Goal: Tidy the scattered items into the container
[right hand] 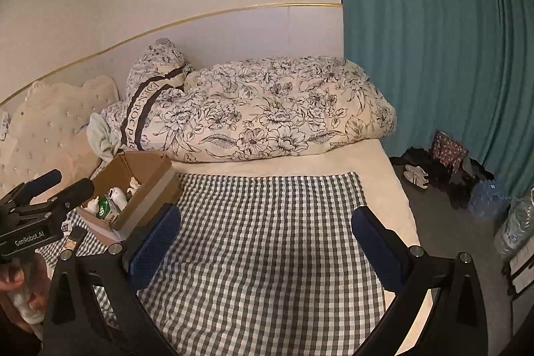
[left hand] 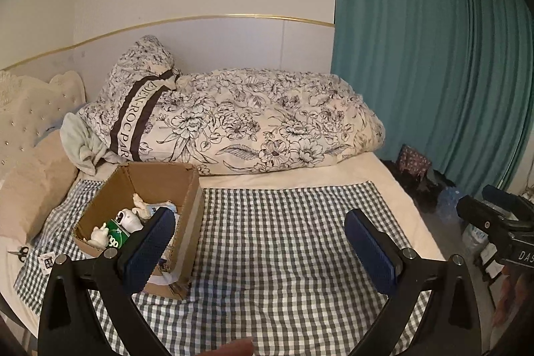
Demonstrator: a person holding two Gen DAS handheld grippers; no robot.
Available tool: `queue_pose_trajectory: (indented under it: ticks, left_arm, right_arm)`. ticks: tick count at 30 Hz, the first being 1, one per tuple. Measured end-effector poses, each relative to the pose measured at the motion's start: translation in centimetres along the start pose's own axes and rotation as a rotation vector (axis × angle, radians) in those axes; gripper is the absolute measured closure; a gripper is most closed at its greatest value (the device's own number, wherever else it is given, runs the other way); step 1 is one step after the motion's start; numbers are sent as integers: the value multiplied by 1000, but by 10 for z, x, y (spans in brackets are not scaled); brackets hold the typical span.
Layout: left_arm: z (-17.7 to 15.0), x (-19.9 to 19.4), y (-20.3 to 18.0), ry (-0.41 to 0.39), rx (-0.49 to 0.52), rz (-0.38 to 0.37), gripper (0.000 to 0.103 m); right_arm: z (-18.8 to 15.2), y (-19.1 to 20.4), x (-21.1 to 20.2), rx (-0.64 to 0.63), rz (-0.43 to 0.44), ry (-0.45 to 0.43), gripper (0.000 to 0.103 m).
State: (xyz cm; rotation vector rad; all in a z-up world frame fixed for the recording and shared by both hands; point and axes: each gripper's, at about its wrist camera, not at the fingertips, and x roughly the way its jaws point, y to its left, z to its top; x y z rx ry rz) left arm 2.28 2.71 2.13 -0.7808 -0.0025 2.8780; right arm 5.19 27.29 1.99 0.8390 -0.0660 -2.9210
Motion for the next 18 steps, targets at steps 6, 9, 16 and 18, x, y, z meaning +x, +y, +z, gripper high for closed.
queue_pose_trajectory:
  ticks: [6,9,16,18]
  left_arm:
    - [-8,8,-2,23,15,13,0]
    - [-11,11,-2,33,11,12,0]
    - [-17,17,-2,52,8,11,0]
    - [-19,19,-2,60,9,11,0]
  right_arm:
    - [-4,3,10,2,6,15,0]
    - [-7,4,13,1,11,21,0]
    - [-9,9,20,-5,19,32,0]
    - [-10,9,22,-4,22,33,0]
